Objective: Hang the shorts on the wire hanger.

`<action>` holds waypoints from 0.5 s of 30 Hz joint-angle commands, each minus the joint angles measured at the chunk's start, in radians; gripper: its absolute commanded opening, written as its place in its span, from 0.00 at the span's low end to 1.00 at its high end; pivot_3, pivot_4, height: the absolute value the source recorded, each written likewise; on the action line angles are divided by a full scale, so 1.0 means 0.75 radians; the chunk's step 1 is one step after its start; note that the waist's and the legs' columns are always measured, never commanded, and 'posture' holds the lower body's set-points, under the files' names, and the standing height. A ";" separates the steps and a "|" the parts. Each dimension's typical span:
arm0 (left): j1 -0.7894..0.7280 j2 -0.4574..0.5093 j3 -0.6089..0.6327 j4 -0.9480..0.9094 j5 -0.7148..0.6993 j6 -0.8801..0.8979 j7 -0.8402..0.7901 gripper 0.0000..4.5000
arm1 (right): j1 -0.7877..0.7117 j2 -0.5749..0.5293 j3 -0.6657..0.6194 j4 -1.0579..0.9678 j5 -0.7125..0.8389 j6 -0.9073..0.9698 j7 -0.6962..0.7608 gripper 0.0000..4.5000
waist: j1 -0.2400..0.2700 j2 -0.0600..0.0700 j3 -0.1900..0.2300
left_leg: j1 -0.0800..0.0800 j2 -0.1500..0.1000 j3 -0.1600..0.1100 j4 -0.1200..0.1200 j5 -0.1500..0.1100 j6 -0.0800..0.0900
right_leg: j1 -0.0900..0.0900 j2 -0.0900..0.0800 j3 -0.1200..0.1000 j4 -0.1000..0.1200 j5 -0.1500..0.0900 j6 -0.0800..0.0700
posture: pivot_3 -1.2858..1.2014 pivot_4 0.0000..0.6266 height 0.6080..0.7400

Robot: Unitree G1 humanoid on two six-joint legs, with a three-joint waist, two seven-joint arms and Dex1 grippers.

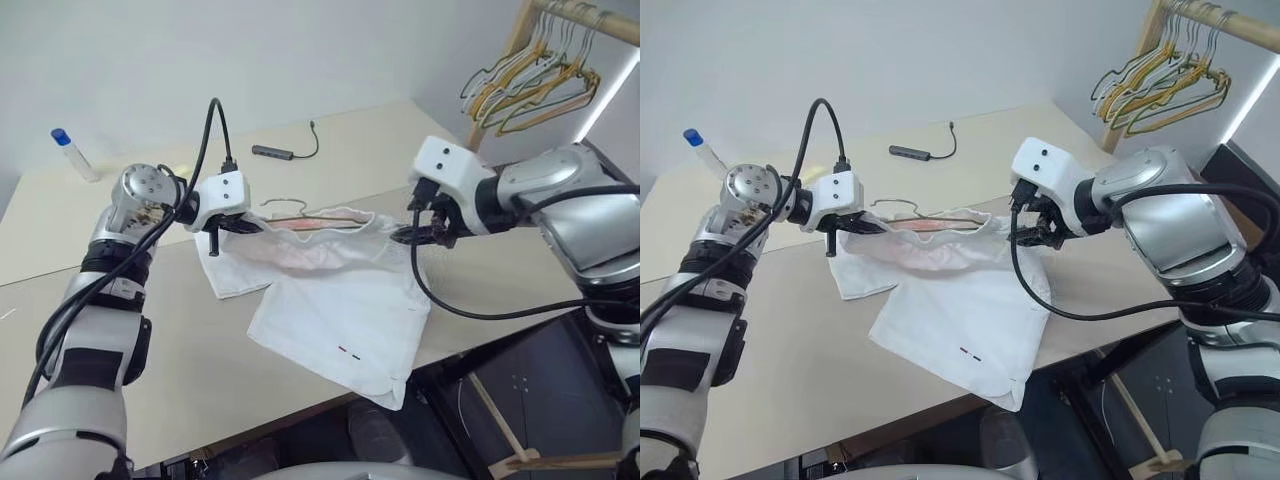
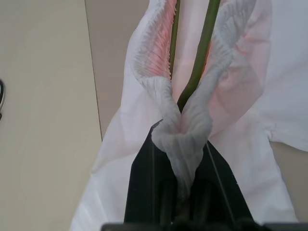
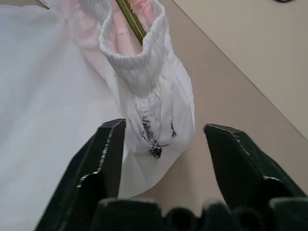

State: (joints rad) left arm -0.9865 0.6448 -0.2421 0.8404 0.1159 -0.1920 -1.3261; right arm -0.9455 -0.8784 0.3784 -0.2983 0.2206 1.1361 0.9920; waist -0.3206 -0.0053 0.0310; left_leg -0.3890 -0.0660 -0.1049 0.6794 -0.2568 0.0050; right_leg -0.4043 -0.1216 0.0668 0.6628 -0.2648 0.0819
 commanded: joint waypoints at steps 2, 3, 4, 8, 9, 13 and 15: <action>-0.027 0.025 0.030 -0.037 -0.017 0.006 -0.002 0.00 | -0.054 0.012 0.008 0.008 -0.011 -0.081 0.019 0.57 | 0.001 0.000 0.000 | 0.000 0.000 0.000 0.000 0.001 0.001 | 0.000 0.000 0.000 0.000 0.000 0.000 | 0.41 0.00 1.00; -0.031 0.023 0.030 -0.038 -0.017 0.007 -0.002 0.00 | -0.072 0.023 0.021 0.025 -0.019 -0.094 0.023 0.57 | 0.001 0.000 0.000 | 0.000 -0.001 0.000 0.000 0.001 0.001 | 0.000 0.000 0.000 0.000 0.000 0.000 | 0.41 0.00 1.00; -0.034 0.021 0.029 -0.038 -0.017 0.007 -0.001 0.00 | -0.084 0.030 0.031 0.039 -0.025 -0.104 0.026 0.57 | 0.000 0.000 0.000 | 0.000 -0.001 0.000 0.000 0.001 0.001 | 0.000 0.000 0.000 0.000 0.000 0.000 | 0.41 0.00 1.00; -0.041 0.015 0.027 -0.037 -0.017 0.003 -0.002 0.00 | -0.136 0.059 0.082 0.079 -0.040 -0.157 0.062 0.65 | -0.002 0.000 0.000 | 0.000 -0.001 0.000 0.000 0.001 0.001 | 0.000 0.000 -0.001 0.000 0.000 0.000 | 0.41 0.00 1.00; -0.041 0.014 0.027 -0.038 -0.017 0.003 -0.001 0.00 | -0.149 0.059 0.099 0.081 -0.047 -0.156 0.073 0.70 | -0.002 0.000 0.000 | 0.000 -0.001 0.000 0.000 0.001 0.001 | 0.000 0.000 -0.001 0.000 0.000 0.000 | 0.41 0.00 1.00; -0.035 0.015 0.029 -0.047 -0.020 0.005 -0.002 0.00 | -0.216 0.075 0.213 0.134 -0.118 -0.142 0.080 0.99 | -0.003 0.000 0.000 | 0.000 -0.004 0.000 0.000 0.001 0.001 | 0.000 -0.004 -0.001 0.000 -0.001 0.001 | 0.40 0.00 1.00; -0.031 0.016 0.030 -0.051 -0.021 0.005 -0.003 0.00 | -0.265 0.104 0.284 0.205 -0.150 -0.122 0.097 0.99 | -0.011 0.000 0.000 | 0.000 -0.006 0.000 0.000 0.001 0.001 | 0.000 -0.005 0.000 0.000 -0.001 0.002 | 0.40 0.00 1.00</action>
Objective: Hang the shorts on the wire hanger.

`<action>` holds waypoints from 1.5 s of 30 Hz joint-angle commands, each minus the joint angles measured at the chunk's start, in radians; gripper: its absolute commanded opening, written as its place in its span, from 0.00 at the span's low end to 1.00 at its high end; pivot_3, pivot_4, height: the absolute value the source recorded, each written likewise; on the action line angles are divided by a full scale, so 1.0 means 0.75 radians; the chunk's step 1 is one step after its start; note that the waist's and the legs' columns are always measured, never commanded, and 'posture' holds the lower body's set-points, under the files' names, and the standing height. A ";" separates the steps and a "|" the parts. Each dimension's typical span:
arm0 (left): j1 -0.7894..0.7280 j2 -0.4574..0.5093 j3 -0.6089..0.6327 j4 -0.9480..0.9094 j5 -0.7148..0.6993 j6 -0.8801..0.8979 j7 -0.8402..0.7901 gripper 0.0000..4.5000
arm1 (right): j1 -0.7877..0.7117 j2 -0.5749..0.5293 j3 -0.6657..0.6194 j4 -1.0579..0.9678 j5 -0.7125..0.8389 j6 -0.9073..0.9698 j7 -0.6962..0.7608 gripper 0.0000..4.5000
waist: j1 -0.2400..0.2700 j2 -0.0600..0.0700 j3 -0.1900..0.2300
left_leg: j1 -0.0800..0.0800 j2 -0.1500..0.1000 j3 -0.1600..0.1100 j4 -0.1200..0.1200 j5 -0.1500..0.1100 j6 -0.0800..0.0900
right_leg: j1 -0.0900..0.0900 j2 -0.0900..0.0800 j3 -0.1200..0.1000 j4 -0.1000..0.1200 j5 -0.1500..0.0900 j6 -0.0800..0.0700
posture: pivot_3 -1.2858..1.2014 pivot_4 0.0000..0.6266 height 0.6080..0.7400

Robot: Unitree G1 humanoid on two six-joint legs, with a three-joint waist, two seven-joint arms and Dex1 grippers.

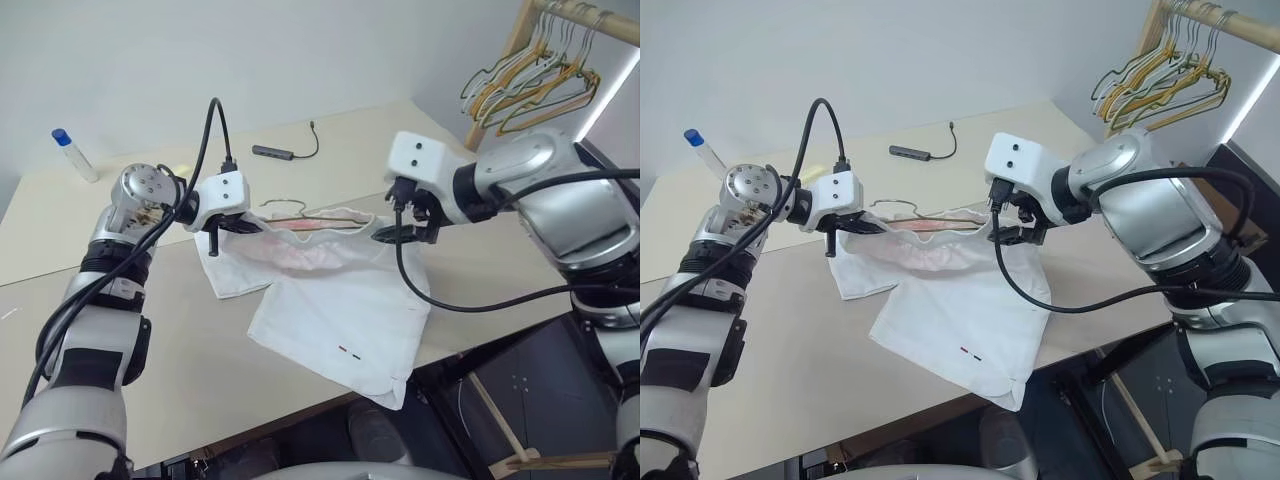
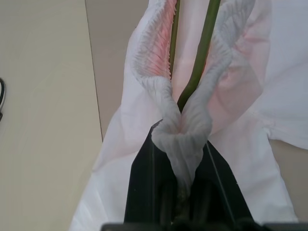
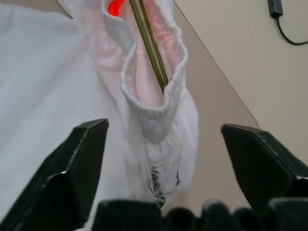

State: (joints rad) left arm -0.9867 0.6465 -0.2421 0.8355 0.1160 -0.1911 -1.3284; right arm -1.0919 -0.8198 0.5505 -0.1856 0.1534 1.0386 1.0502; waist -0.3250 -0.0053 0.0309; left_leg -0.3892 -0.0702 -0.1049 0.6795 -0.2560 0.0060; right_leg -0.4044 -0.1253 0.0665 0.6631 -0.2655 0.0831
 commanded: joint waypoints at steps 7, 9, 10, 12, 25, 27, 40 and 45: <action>-0.050 -0.006 0.022 -0.034 -0.013 -0.004 0.009 0.00 | -0.171 0.105 0.236 0.265 -0.164 -0.067 0.150 0.99 | -0.032 0.000 0.000 | 0.000 0.000 0.000 0.000 0.000 0.001 | -0.001 0.000 0.000 0.001 0.000 0.000 | 0.40 0.00 1.00; -0.051 -0.006 0.022 -0.034 -0.011 -0.008 0.008 0.00 | -0.181 0.123 0.259 0.303 -0.185 -0.082 0.177 0.99 | -0.038 0.000 0.000 | 0.000 0.000 0.000 0.000 0.000 0.001 | -0.001 0.000 0.000 0.001 0.000 0.000 | 0.40 0.00 1.00; -0.051 -0.006 0.022 -0.034 -0.011 -0.010 0.007 0.00 | -0.184 0.132 0.264 0.319 -0.195 -0.086 0.184 0.99 | -0.041 0.000 0.000 | 0.000 0.000 0.000 0.000 0.000 0.001 | -0.001 0.000 0.000 0.001 0.000 0.000 | 0.40 0.00 1.00; -0.048 -0.002 0.021 -0.039 -0.011 -0.012 0.004 0.00 | -0.196 0.154 0.278 0.365 -0.216 -0.108 0.206 0.91 | -0.048 0.000 0.000 | 0.000 -0.001 -0.001 0.000 0.001 0.000 | -0.001 0.000 0.000 0.001 0.000 0.000 | 0.40 0.00 1.00; -0.020 0.009 0.031 -0.095 -0.027 -0.007 -0.018 0.00 | -0.209 0.259 0.271 0.604 -0.350 -0.239 0.274 0.00 | -0.070 0.000 0.000 | 0.000 -0.001 -0.001 0.000 0.001 0.000 | -0.001 -0.001 0.000 0.002 0.000 0.000 | 0.40 0.00 1.00; -0.014 0.010 0.037 -0.101 -0.037 -0.031 -0.026 0.00 | -0.196 0.247 0.247 0.594 -0.341 -0.230 0.289 0.00 | -0.070 0.000 0.000 | 0.000 -0.001 -0.001 0.000 0.001 0.000 | -0.001 -0.001 0.000 0.002 0.000 0.000 | 0.40 0.00 1.00; -0.111 -0.052 0.187 -0.008 -0.246 -0.077 -0.108 0.68 | -0.002 0.073 -0.019 0.290 -0.158 0.044 0.334 0.00 | -0.063 0.000 0.000 | 0.000 -0.001 -0.001 0.000 0.001 0.000 | 0.000 -0.002 -0.001 0.001 0.000 0.000 | 0.39 0.00 1.00; -0.166 -0.072 0.274 0.027 -0.308 -0.080 -0.042 0.99 | 0.128 0.025 -0.162 0.139 -0.030 0.230 0.284 0.00 | -0.071 0.000 0.000 | 0.000 -0.001 -0.001 0.000 0.001 0.000 | 0.000 -0.002 -0.001 0.001 0.000 0.000 | 0.40 0.00 1.00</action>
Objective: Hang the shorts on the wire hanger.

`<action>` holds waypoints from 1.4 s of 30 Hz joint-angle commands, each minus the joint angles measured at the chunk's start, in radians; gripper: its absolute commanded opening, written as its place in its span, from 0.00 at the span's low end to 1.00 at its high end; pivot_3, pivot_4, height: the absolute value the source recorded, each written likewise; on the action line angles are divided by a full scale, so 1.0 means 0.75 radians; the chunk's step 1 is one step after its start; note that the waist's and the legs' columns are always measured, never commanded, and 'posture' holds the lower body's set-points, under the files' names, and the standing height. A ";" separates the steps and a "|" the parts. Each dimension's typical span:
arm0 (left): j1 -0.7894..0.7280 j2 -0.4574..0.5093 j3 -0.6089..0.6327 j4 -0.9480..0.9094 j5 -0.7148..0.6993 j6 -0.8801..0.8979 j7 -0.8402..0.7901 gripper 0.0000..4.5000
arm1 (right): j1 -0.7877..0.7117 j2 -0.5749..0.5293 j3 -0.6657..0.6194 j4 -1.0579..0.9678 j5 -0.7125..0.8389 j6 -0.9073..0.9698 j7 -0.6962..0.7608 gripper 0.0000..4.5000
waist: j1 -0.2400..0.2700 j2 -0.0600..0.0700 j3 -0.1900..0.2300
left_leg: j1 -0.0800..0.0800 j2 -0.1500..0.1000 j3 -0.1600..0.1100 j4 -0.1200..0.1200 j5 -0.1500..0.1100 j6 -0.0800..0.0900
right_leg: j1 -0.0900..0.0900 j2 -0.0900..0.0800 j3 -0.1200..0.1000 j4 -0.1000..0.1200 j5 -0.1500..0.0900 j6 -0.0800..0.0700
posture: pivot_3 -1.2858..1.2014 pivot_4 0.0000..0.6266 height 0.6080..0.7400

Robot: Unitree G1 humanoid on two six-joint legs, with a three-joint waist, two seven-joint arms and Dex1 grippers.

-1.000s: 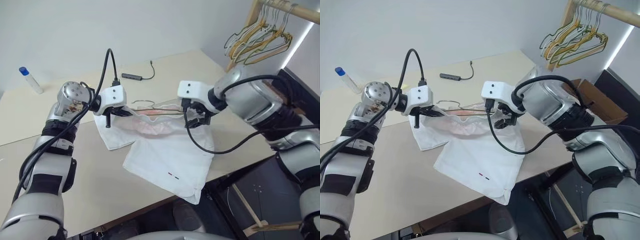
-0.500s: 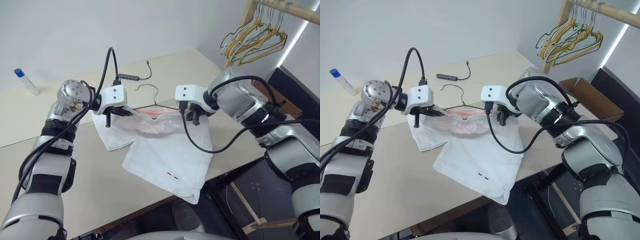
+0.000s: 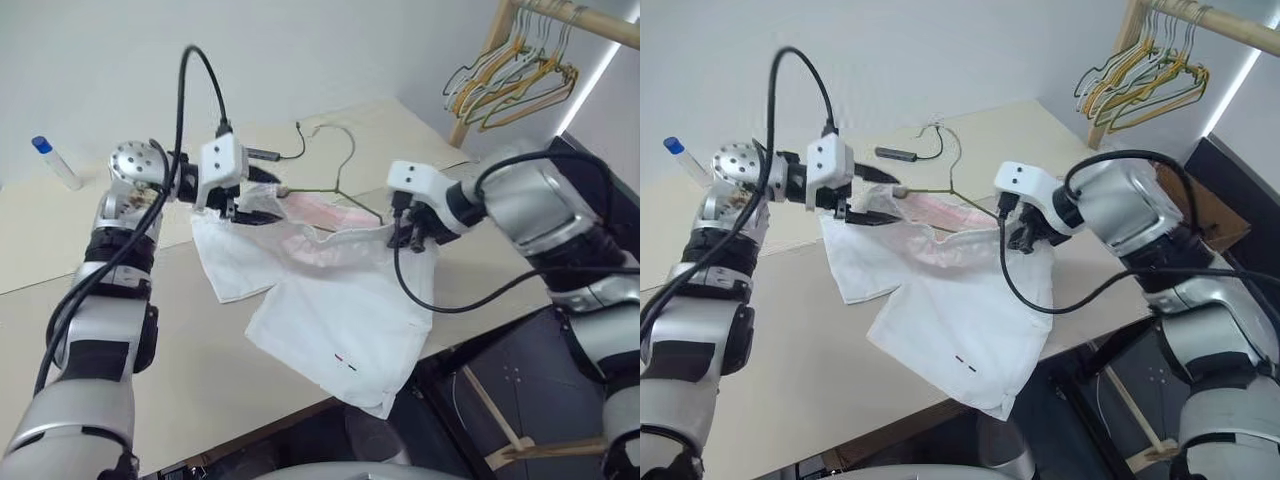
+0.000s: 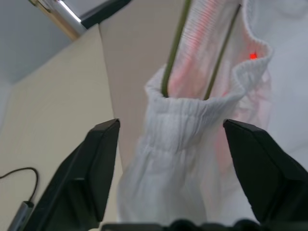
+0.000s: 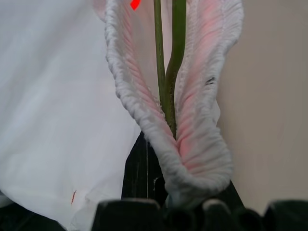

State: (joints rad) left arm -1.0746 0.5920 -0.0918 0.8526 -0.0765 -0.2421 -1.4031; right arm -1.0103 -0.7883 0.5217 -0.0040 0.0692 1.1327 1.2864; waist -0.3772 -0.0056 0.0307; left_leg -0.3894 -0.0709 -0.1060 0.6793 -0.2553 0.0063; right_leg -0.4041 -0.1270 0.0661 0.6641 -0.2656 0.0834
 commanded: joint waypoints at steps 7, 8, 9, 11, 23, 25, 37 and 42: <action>-0.032 -0.033 0.234 -0.157 -0.224 0.191 0.201 0.99 | 0.281 -0.016 -0.491 -0.346 0.252 0.446 -0.237 0.00 | 0.006 0.000 0.000 | 0.000 0.000 0.000 0.000 0.000 0.001 | 0.001 -0.001 0.000 0.000 0.000 0.000 | 0.39 0.00 1.00; -0.008 -0.047 0.260 -0.233 -0.267 0.266 0.236 0.99 | 0.331 -0.003 -0.561 -0.391 0.266 0.506 -0.275 0.00 | 0.009 0.000 0.000 | 0.000 0.000 0.000 0.000 0.000 0.001 | 0.000 -0.001 0.000 0.000 0.000 0.000 | 0.39 0.00 1.00; 0.023 -0.062 0.284 -0.328 -0.316 0.365 0.278 0.99 | 0.383 0.014 -0.635 -0.432 0.273 0.572 -0.318 0.00 | 0.011 -0.001 0.000 | -0.001 0.000 0.000 0.000 0.000 0.001 | 0.001 -0.001 0.000 0.000 0.000 0.000 | 0.39 0.00 1.00; 0.105 -0.093 0.317 -0.545 -0.422 0.562 0.353 0.99 | 0.493 0.046 -0.761 -0.500 0.277 0.635 -0.414 0.00 | 0.015 -0.001 -0.002 | 0.000 0.000 0.000 0.000 0.000 0.001 | 0.001 -0.002 0.000 0.000 0.000 0.001 | 0.39 0.00 1.00; 0.402 -0.287 0.380 -1.382 -0.926 1.214 0.811 0.99 | 0.782 0.105 -1.407 -0.555 0.374 0.642 -0.938 0.00 | 0.012 0.002 -0.007 | 0.011 0.000 0.000 0.001 0.000 0.002 | 0.017 -0.001 0.002 -0.002 -0.001 0.003 | 0.36 0.00 1.00; 0.394 -0.290 0.383 -1.400 -0.956 1.231 0.837 0.99 | 0.775 0.052 -1.432 -0.512 0.403 0.642 -0.988 0.00 | 0.003 0.004 -0.008 | 0.018 0.000 0.001 0.000 0.000 0.003 | 0.025 0.000 0.001 -0.007 -0.003 0.004 | 0.36 0.00 1.00; 0.374 -0.248 0.373 -1.409 -0.980 1.213 0.843 0.99 | 0.332 -0.180 -1.539 0.188 0.433 0.642 -1.353 0.00 | -0.024 0.005 -0.009 | 0.035 0.000 0.005 -0.002 -0.006 0.012 | 0.055 -0.002 -0.002 -0.027 -0.006 0.011 | 0.37 0.00 1.00; 0.383 -0.242 0.372 -1.419 -0.980 1.208 0.846 0.99 | 0.174 -0.261 -1.567 0.401 0.347 0.623 -1.436 0.00 | -0.018 0.005 -0.008 | 0.034 -0.002 0.007 -0.001 -0.007 0.013 | 0.057 -0.004 -0.001 -0.030 -0.006 0.013 | 0.37 0.00 1.00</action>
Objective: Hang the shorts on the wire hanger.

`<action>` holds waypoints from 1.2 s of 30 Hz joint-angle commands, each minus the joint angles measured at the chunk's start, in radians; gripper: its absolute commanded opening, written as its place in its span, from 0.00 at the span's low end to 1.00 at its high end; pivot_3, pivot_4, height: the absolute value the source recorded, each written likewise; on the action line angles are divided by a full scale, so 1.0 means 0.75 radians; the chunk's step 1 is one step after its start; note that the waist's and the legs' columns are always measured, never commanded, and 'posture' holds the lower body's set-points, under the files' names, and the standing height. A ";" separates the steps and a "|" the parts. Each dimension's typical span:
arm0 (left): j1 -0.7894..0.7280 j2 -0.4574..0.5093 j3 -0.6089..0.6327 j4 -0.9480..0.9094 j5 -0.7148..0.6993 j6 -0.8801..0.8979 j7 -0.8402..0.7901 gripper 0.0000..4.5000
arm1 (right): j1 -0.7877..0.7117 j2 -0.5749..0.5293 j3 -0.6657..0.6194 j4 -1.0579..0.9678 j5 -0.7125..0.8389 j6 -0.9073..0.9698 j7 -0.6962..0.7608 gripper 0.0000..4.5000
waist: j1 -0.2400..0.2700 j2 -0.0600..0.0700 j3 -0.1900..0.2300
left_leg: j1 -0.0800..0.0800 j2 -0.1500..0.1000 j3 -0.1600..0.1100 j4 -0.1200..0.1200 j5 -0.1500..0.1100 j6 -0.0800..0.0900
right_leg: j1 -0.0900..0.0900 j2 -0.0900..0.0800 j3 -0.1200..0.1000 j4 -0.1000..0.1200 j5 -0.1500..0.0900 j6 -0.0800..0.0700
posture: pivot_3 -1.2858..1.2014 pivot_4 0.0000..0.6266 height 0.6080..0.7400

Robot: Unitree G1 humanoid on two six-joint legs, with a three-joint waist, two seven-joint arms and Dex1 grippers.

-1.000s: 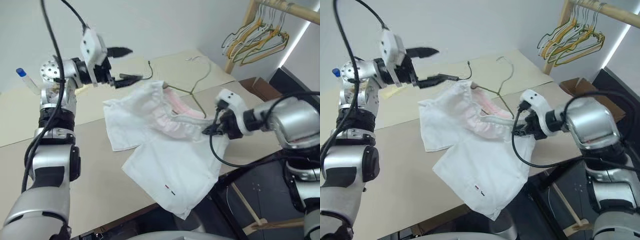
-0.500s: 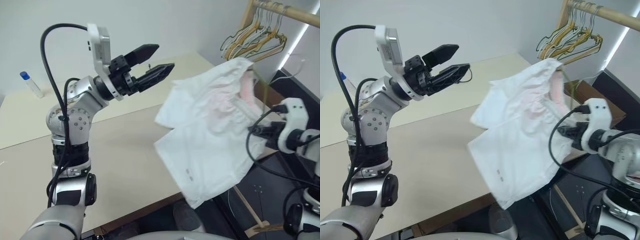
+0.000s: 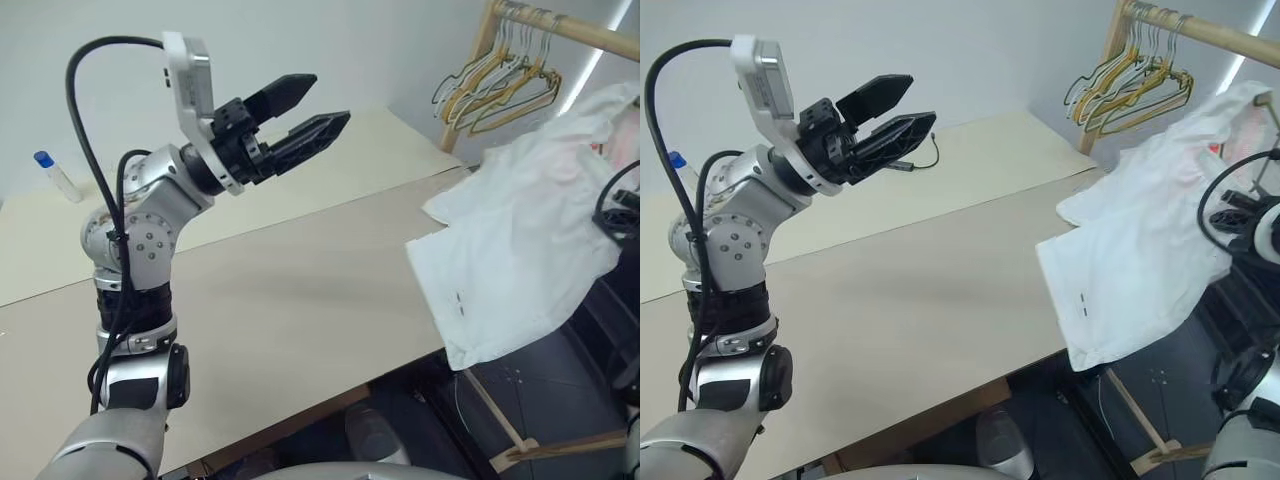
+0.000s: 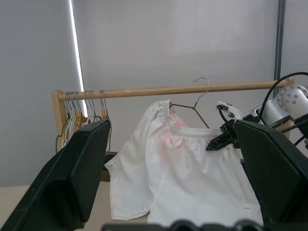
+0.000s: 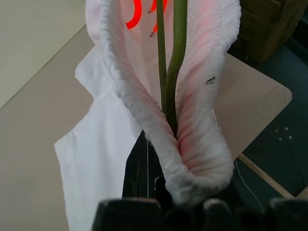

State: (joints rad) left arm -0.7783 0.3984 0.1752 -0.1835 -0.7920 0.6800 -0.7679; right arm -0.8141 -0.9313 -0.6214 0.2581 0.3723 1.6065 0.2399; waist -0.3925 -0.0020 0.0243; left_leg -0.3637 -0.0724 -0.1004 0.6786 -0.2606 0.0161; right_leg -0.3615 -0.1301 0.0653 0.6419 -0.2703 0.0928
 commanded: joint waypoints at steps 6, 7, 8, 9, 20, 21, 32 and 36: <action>0.006 0.026 0.012 -0.055 -0.015 -0.032 -0.004 0.99 | -0.201 -0.165 -0.067 0.320 -0.141 -0.174 -0.098 0.00 | 0.007 0.000 0.002 | 0.003 0.000 0.001 -0.001 -0.001 0.001 | 0.005 0.000 -0.001 -0.002 -0.001 0.002 | 0.38 0.00 1.00; 0.011 0.028 0.011 -0.059 -0.016 -0.031 -0.004 0.99 | -0.224 -0.185 -0.073 0.373 -0.152 -0.205 -0.109 0.00 | 0.007 -0.001 0.002 | 0.005 0.000 0.001 -0.001 -0.002 0.002 | 0.007 0.000 -0.001 -0.003 -0.002 0.004 | 0.38 0.00 1.00; 0.014 0.029 0.010 -0.063 -0.019 -0.030 -0.004 0.99 | -0.244 -0.203 -0.077 0.424 -0.159 -0.229 -0.116 0.00 | 0.007 -0.001 0.003 | 0.008 0.000 0.002 -0.001 -0.002 0.002 | 0.010 0.000 -0.001 -0.004 -0.004 0.007 | 0.38 0.00 1.00; 0.017 0.030 0.009 -0.066 -0.021 -0.028 -0.006 0.99 | -0.267 -0.219 -0.087 0.483 -0.166 -0.258 -0.130 0.00 | 0.007 0.000 0.003 | 0.010 0.000 0.002 -0.001 -0.003 0.002 | 0.013 0.000 -0.001 -0.006 -0.005 0.008 | 0.38 0.00 1.00; 0.044 0.016 -0.004 -0.106 -0.015 -0.037 0.022 1.00 | -0.241 -0.214 -0.096 0.787 -0.195 -0.439 -0.236 0.15 | -0.011 -0.002 0.005 | 0.012 0.001 0.009 -0.002 -0.005 0.005 | 0.018 0.000 0.003 -0.018 -0.004 0.014 | 0.38 0.00 1.00; 0.049 0.017 -0.002 -0.113 -0.017 -0.034 0.025 1.00 | -0.232 -0.212 -0.101 0.800 -0.197 -0.459 -0.247 0.20 | -0.009 -0.003 0.005 | 0.012 0.001 0.009 -0.002 -0.005 0.005 | 0.020 0.000 0.003 -0.018 -0.004 0.014 | 0.38 0.00 1.00; 0.056 0.025 0.000 -0.138 -0.024 -0.021 0.042 1.00 | -0.166 -0.209 0.042 0.611 -0.243 -0.597 -0.272 1.00 | -0.003 -0.006 0.009 | 0.016 0.001 0.008 -0.002 -0.009 0.006 | 0.036 0.000 0.001 -0.026 -0.004 0.017 | 0.38 0.00 1.00; 0.047 0.030 -0.003 -0.132 -0.027 -0.020 0.032 1.00 | -0.013 -0.166 0.101 0.295 -0.299 -0.717 -0.310 1.00 | -0.002 -0.004 0.008 | 0.015 0.002 0.008 -0.001 -0.009 0.006 | 0.035 0.000 0.001 -0.026 -0.005 0.018 | 0.38 0.00 1.00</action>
State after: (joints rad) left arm -0.7252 0.4093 0.1665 -0.2640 -0.7923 0.6750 -0.7447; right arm -0.8316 -1.0562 -0.5585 0.5960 0.1673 1.1293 0.0237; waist -0.3937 -0.0051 0.0303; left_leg -0.3518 -0.0713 -0.0943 0.6778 -0.2673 0.0205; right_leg -0.3350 -0.1300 0.0667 0.6222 -0.2737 0.1070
